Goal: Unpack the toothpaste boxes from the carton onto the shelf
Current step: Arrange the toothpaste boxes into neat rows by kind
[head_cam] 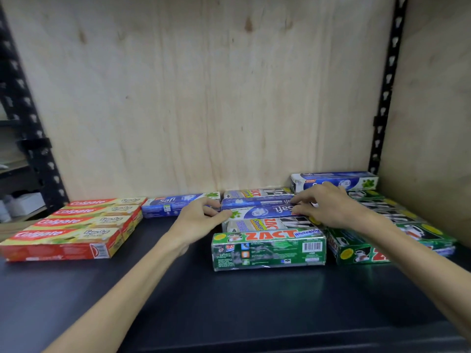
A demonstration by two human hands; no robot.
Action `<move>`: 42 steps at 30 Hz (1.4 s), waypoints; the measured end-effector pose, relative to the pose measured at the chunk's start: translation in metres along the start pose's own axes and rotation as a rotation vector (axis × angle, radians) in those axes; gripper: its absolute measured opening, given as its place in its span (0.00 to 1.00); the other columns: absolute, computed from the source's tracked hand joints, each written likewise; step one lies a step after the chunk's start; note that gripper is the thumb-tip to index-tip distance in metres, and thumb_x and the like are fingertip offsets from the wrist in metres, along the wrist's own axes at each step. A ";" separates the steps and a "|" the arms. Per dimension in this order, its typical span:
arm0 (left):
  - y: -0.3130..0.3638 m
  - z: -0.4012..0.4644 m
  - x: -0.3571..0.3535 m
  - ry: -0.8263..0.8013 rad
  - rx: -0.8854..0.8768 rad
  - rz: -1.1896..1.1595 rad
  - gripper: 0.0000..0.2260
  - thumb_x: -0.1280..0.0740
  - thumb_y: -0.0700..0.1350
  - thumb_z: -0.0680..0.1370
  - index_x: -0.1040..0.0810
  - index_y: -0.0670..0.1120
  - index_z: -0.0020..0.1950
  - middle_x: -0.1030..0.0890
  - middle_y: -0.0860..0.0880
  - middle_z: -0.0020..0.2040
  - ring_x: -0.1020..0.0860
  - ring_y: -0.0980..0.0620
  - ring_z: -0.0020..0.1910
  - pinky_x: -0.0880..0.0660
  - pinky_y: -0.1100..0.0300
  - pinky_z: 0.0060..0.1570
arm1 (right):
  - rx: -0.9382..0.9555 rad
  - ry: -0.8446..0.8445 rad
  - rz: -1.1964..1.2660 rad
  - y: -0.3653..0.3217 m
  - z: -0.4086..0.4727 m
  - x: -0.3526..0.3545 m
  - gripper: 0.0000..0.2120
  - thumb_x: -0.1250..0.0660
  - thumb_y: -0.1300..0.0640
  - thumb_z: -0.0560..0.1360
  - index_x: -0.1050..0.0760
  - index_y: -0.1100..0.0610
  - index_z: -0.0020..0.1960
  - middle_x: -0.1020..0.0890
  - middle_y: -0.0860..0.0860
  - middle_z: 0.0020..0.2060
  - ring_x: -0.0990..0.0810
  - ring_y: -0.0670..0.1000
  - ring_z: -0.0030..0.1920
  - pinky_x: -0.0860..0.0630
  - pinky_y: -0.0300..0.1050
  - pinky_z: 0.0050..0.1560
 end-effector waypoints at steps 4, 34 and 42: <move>-0.006 -0.003 -0.001 -0.088 0.034 -0.040 0.21 0.22 0.58 0.71 0.21 0.52 0.59 0.15 0.52 0.51 0.18 0.55 0.55 0.24 0.55 0.61 | 0.056 -0.073 0.024 -0.005 -0.001 -0.003 0.19 0.32 0.40 0.77 0.22 0.43 0.66 0.26 0.38 0.41 0.25 0.50 0.54 0.31 0.58 0.64; 0.015 -0.112 0.115 0.406 -0.259 -0.190 0.10 0.34 0.44 0.83 0.21 0.54 0.62 0.18 0.61 0.57 0.20 0.65 0.55 0.25 0.65 0.56 | 0.382 0.242 -0.029 -0.139 -0.029 0.045 0.18 0.41 0.43 0.82 0.25 0.45 0.68 0.25 0.47 0.57 0.30 0.51 0.62 0.43 0.45 0.55; -0.024 -0.223 0.172 0.531 -0.191 0.066 0.09 0.37 0.45 0.84 0.20 0.51 0.61 0.17 0.59 0.50 0.21 0.67 0.49 0.30 0.76 0.48 | 0.482 0.136 -0.026 -0.236 -0.104 0.007 0.33 0.56 0.30 0.76 0.25 0.45 0.67 0.25 0.47 0.54 0.31 0.50 0.60 0.46 0.44 0.54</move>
Point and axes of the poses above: each hand's wrist, its own z-axis towards the middle knuckle, its own x-axis out of the back of the hand, y = z × x, the point moved 9 cm from there along z, towards the middle knuckle
